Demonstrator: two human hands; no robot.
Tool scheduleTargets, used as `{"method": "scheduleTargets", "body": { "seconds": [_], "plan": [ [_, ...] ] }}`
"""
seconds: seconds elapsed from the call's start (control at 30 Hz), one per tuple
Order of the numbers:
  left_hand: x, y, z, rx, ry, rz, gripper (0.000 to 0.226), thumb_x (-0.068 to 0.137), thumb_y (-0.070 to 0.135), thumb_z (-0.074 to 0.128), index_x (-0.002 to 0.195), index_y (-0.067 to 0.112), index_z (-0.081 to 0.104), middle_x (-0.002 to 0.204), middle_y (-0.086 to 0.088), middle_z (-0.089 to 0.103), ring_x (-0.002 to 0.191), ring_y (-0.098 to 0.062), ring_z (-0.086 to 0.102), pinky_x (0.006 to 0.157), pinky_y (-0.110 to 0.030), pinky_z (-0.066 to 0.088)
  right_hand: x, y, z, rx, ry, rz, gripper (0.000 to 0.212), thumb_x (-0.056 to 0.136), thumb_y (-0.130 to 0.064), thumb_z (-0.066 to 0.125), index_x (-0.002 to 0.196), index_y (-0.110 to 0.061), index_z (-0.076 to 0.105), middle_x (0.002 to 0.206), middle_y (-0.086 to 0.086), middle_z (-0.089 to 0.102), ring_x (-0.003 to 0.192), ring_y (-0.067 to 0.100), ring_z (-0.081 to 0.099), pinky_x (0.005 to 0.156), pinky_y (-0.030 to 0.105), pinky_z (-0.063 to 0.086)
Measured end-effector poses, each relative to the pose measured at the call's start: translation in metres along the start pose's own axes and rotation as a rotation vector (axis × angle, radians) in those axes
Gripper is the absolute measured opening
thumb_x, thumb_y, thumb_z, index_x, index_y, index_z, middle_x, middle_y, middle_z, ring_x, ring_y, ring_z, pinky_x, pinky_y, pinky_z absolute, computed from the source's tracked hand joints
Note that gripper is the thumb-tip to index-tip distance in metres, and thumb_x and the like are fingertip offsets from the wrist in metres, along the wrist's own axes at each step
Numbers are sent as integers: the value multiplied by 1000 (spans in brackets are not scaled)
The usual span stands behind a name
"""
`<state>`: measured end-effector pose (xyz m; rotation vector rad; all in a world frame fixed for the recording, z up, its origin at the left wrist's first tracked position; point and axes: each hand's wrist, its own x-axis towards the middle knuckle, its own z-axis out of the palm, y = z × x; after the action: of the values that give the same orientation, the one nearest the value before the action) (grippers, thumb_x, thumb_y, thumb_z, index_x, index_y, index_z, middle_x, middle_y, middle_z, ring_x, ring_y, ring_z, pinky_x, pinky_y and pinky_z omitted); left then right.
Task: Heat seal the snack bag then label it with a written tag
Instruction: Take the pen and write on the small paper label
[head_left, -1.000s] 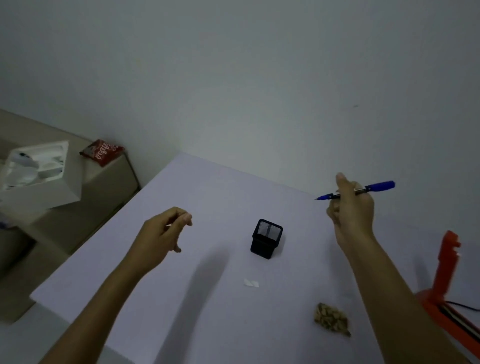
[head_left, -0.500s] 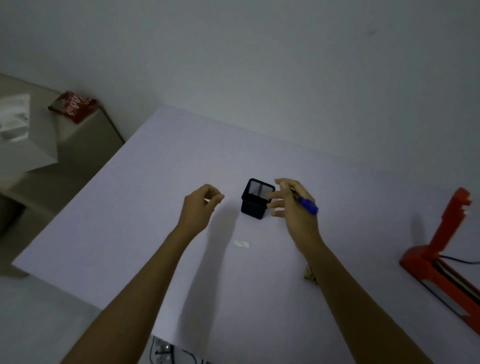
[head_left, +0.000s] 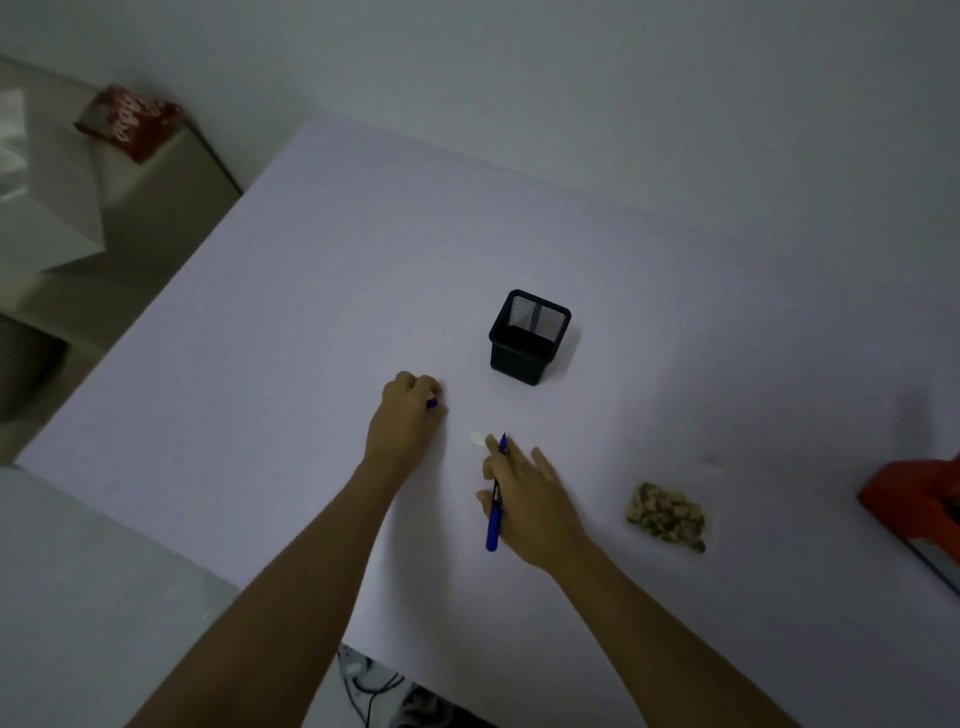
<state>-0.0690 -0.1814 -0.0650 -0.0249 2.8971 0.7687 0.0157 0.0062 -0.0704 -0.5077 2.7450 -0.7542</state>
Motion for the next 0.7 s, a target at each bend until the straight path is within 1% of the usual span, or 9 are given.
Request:
{"method": "scheduleTargets", "body": {
  "seconds": [0.07, 0.1, 0.17, 0.23, 0.27, 0.33, 0.43, 0.6, 0.7],
  "plan": [
    [-8, 10, 4, 33, 102, 46, 22, 92, 14, 55, 112, 6, 60, 109, -13, 57, 101, -27, 52, 79, -36, 52, 1, -1, 4, -52, -9, -1, 36, 97, -31, 48, 125, -9, 49, 133, 6, 57, 134, 22, 46, 119, 46, 22],
    [-14, 16, 8, 44, 124, 78, 21, 93, 12, 54, 111, 6, 62, 108, -13, 59, 100, -28, 53, 78, -36, 53, 1, -1, 6, -68, -13, 1, 33, 97, -31, 47, 122, -10, 50, 137, 7, 54, 137, 22, 41, 119, 46, 21],
    [-30, 26, 19, 24, 93, 112, 21, 94, 11, 51, 112, 5, 62, 107, -14, 62, 99, -28, 56, 80, -33, 51, 1, -1, 6, -118, -45, 11, 30, 97, -30, 48, 120, -11, 50, 149, 10, 42, 143, 23, 32, 119, 46, 16],
    [-44, 35, 28, -31, 33, 99, 25, 94, 13, 52, 117, 5, 60, 112, -13, 61, 102, -26, 55, 83, -30, 48, 2, -3, 3, -174, -115, 21, 43, 95, -24, 53, 134, -10, 42, 157, 11, 28, 147, 24, 20, 121, 44, 7],
    [-48, 38, 31, -54, 21, 94, 27, 93, 14, 54, 118, 5, 59, 114, -13, 60, 103, -25, 55, 84, -29, 48, 2, -4, 1, -184, -142, 23, 52, 93, -20, 55, 141, -9, 36, 158, 11, 26, 148, 23, 16, 121, 44, 4],
    [-50, 44, 35, -72, 13, 89, 27, 92, 15, 57, 117, 6, 59, 114, -12, 59, 103, -24, 55, 84, -28, 48, 3, -5, -4, -175, -167, 29, 62, 91, -14, 56, 146, -9, 28, 158, 11, 25, 149, 23, 12, 122, 43, 1],
    [-44, 48, 35, -79, 5, 32, 21, 92, 13, 55, 111, 5, 59, 109, -13, 59, 99, -24, 54, 80, -28, 47, 2, -6, -7, -168, -167, 36, 69, 89, -9, 56, 149, -10, 21, 159, 10, 21, 150, 21, 8, 122, 42, 0],
    [-36, 45, 34, -48, -6, -16, 9, 92, 3, 51, 97, 3, 58, 100, -14, 56, 86, -19, 49, 71, -25, 42, 1, -7, -5, -169, -163, 51, 66, 88, -7, 57, 146, -7, 26, 161, 11, 15, 150, 23, 7, 121, 42, 0],
    [-31, 48, 33, -52, -19, -4, 8, 89, -1, 51, 87, 3, 57, 90, -15, 58, 80, -22, 50, 70, -35, 49, 1, -6, -1, -156, -156, 53, 67, 87, -6, 58, 146, -8, 25, 161, 11, 13, 150, 23, 7, 121, 43, 1]
  ]
}}
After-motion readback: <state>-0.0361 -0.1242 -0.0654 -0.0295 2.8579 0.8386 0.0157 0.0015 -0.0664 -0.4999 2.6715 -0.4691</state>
